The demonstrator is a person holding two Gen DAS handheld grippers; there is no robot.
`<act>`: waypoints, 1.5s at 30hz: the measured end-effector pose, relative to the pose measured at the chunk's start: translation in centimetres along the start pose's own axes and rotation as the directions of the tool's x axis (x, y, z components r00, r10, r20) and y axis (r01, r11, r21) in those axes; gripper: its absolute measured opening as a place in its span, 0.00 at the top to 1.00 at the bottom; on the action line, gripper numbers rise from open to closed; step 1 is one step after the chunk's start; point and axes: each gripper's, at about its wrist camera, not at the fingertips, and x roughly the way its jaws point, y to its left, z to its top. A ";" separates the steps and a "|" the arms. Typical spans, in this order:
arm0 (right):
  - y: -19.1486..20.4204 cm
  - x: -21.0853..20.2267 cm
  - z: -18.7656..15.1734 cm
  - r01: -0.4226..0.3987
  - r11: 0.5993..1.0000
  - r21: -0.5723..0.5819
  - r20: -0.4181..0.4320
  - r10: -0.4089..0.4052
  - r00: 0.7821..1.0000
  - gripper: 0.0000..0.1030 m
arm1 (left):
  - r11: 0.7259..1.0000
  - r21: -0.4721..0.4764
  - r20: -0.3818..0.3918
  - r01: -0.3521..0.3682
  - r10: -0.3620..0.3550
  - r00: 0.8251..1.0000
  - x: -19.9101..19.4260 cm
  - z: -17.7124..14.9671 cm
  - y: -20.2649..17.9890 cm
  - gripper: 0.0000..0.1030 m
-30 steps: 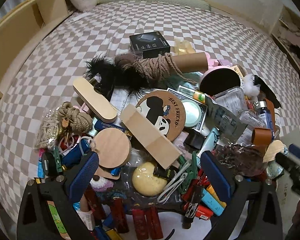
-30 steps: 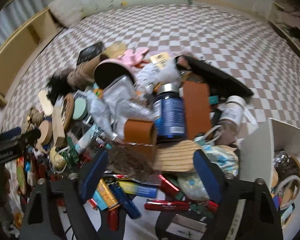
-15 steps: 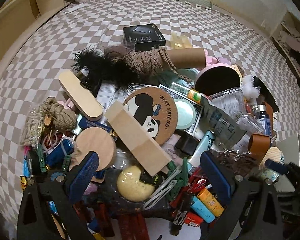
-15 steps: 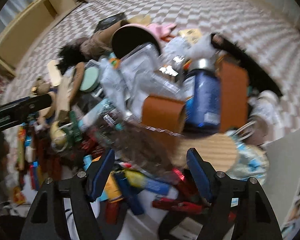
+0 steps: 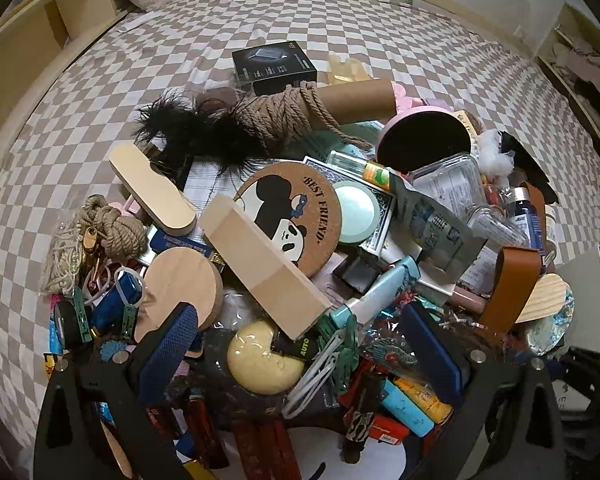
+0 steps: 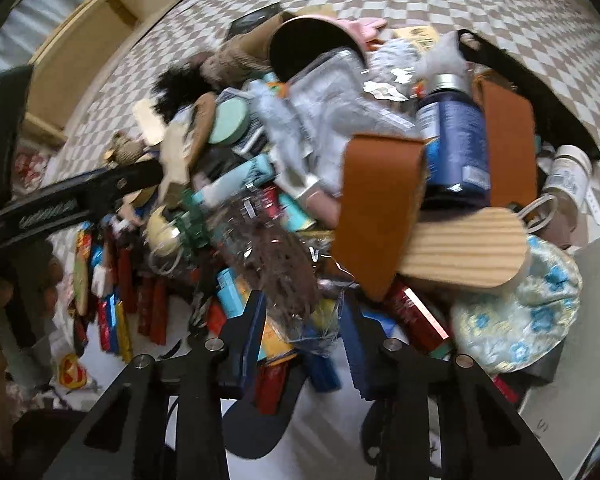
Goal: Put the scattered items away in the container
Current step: 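Lower both tools toward the pile to reach for the next items, then grasp the light wooden plank with the left tool while the right grasps a clear plastic bag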
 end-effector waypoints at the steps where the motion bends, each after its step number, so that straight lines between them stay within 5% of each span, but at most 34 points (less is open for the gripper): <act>1: 0.4 0.0 -0.2 -0.015 1.000 -0.013 -0.006 0.015 1.000 0.63 | 1.000 -0.008 -0.001 0.000 0.000 1.000 0.0 0.0 0.3 0.01; 11: 4.7 0.5 -0.8 -0.181 0.978 -0.104 -0.055 0.176 0.983 0.63 | 0.994 -0.107 -0.012 0.022 -0.024 1.000 0.3 0.1 2.6 0.01; 21: 5.8 1.9 0.6 -0.147 0.983 -0.106 -0.037 0.144 0.989 0.63 | 0.997 -0.077 -0.035 0.011 -0.014 0.999 0.5 -0.4 3.2 0.01; 25: 5.7 2.0 1.1 -0.127 0.987 -0.097 -0.023 0.126 0.992 0.89 | 0.998 -0.052 -0.036 -0.030 0.028 0.999 0.5 -0.7 4.1 0.01; 27: 5.6 2.1 1.3 -0.117 0.989 -0.092 -0.016 0.116 0.993 0.91 | 0.998 -0.056 -0.041 -0.033 0.031 0.999 0.5 -0.8 4.9 0.01; 33: 5.4 2.0 1.6 -0.087 0.992 -0.087 0.002 0.088 0.996 0.91 | 0.983 -0.158 -0.075 0.091 -0.104 0.992 0.4 -1.3 6.0 0.01; 37: 5.9 1.8 0.6 -0.056 0.989 -0.139 -0.005 0.056 0.998 0.91 | 0.942 -0.245 -0.088 0.230 -0.258 0.962 0.2 -1.6 4.9 0.01; 45: 6.8 2.0 -0.1 -0.063 0.980 -0.187 -0.017 0.061 0.998 0.91 | 0.973 -0.154 -0.133 0.172 -0.192 0.972 0.4 -1.8 1.5 0.01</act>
